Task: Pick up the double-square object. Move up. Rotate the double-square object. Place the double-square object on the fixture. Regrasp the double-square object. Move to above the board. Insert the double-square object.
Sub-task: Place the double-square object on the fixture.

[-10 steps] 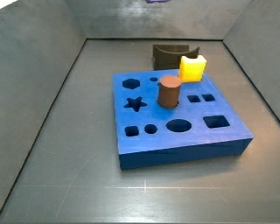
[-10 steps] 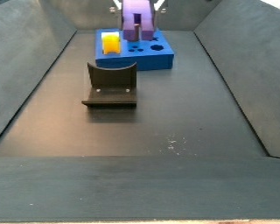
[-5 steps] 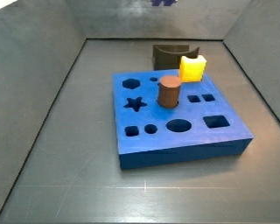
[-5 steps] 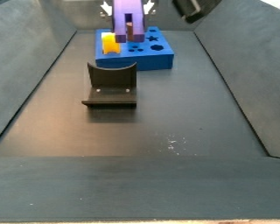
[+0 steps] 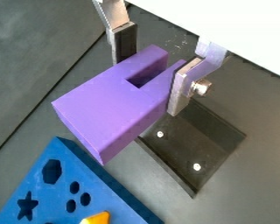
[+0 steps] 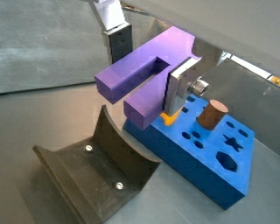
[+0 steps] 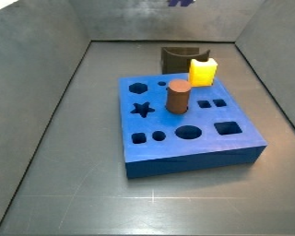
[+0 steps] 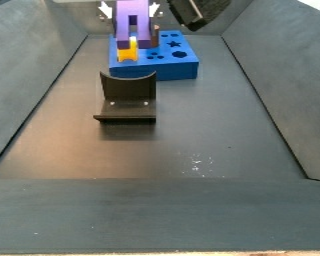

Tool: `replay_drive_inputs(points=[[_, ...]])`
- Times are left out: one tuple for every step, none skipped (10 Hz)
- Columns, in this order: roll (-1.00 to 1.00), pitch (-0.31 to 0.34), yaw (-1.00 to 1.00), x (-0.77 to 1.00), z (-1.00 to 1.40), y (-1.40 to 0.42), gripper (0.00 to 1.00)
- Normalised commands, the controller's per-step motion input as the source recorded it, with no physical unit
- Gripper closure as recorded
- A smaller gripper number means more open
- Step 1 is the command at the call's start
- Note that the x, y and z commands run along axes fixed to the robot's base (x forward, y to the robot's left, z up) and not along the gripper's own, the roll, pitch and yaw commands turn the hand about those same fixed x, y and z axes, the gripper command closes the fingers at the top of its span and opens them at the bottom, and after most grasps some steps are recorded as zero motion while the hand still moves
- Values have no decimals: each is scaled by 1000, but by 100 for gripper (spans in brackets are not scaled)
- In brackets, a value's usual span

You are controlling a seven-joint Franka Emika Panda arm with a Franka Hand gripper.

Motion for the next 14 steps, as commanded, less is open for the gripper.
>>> replay_drive_inputs(points=[[-165, 76, -61, 242, -19, 42, 100], [-165, 82, -56, 194, -14, 43, 100], [-1000, 11, -120, 153, -1000, 78, 100], [-1000, 13, -128, 144, -1000, 87, 100], [-1000, 31, -124, 149, -1000, 93, 100], [-1000, 45, -123, 156, -1000, 94, 100], [-1000, 60, -128, 176, -1000, 101, 100], [-1000, 67, -139, 186, -1000, 109, 100], [-811, 62, -133, 198, -1000, 119, 100], [-651, 55, -128, 209, -1000, 125, 100], [-437, 54, -121, 222, -1000, 134, 100], [-336, 54, -117, 214, -919, 125, 100], [-239, 51, -111, 181, -739, 92, 100], [-189, 39, -108, 126, -494, 71, 100]])
